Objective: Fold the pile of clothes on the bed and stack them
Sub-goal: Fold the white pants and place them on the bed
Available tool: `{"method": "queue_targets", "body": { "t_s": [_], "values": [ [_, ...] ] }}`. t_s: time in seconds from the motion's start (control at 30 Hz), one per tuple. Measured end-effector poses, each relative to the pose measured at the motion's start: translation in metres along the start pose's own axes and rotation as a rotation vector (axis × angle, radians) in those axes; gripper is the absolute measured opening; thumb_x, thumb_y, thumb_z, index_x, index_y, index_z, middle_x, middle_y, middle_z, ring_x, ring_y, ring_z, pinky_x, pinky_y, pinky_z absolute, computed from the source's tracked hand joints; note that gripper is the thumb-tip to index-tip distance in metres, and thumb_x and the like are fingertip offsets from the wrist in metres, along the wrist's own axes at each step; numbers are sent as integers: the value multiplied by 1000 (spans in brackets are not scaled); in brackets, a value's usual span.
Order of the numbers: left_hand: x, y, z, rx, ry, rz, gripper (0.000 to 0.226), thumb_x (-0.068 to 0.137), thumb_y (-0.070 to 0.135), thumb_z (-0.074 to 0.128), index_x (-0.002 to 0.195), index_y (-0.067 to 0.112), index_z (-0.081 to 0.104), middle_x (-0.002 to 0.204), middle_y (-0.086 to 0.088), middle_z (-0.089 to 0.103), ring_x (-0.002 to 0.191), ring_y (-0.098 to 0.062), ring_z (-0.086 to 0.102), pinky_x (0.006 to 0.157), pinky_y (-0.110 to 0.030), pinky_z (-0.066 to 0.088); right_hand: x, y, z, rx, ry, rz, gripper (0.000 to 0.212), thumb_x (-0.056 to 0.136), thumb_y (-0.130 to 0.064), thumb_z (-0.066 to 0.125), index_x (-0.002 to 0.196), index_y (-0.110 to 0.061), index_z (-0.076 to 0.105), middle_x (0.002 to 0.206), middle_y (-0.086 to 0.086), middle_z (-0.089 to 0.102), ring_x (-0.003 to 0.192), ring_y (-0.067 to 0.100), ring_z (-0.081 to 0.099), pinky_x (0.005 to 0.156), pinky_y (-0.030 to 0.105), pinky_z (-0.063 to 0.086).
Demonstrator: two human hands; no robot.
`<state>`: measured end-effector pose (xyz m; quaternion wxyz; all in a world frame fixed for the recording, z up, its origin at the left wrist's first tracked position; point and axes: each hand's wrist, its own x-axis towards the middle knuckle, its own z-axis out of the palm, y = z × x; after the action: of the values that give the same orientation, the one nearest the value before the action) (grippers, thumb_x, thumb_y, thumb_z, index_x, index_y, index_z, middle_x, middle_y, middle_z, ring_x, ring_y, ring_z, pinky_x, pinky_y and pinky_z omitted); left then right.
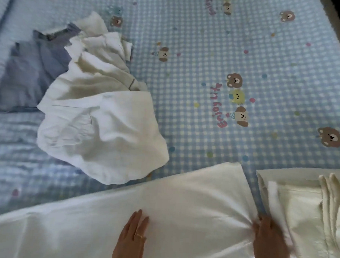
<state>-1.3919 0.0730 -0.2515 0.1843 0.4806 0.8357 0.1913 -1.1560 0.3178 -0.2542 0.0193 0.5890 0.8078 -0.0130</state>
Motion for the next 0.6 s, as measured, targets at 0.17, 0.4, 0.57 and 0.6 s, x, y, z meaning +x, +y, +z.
{"method": "queue_targets", "body": {
  "t_s": [0.17, 0.4, 0.57, 0.6],
  "values": [
    [-100, -85, -60, 61, 50, -224, 50, 99, 40, 7, 149, 35, 0, 157, 17, -6, 143, 1, -4, 111, -13, 7, -29, -120, -19, 286, 162, -200, 54, 96, -42, 40, 112, 3, 66, 111, 29, 63, 96, 43, 59, 72, 56, 53],
    [-150, -185, -99, 195, -32, -460, 62, 98, 49, 8, 150, 19, -2, 159, 2, -10, 145, -10, -7, 114, -22, 0, -193, -354, 2, 250, -273, -1196, 72, 67, -51, 72, 133, -28, 54, 143, 6, 48, 130, 25, 48, 95, 49, 47],
    [-204, -270, -109, 237, -242, -524, 68, 94, 57, 15, 141, 11, 31, 151, -12, 30, 140, -21, 23, 111, -35, 13, -221, -402, 49, -37, -379, -1217, 78, 59, -59, 75, 129, -29, 59, 143, 2, 47, 136, 22, 37, 109, 56, 15],
    [-222, -285, -113, 246, -267, -516, 68, 94, 58, 18, 139, 11, 37, 147, -14, 38, 136, -22, 29, 111, -36, 15, -220, -402, 53, -77, -371, -1223, 75, 63, -59, 71, 130, -28, 58, 145, 1, 43, 139, 21, 28, 108, 55, 9]
  ]
}}
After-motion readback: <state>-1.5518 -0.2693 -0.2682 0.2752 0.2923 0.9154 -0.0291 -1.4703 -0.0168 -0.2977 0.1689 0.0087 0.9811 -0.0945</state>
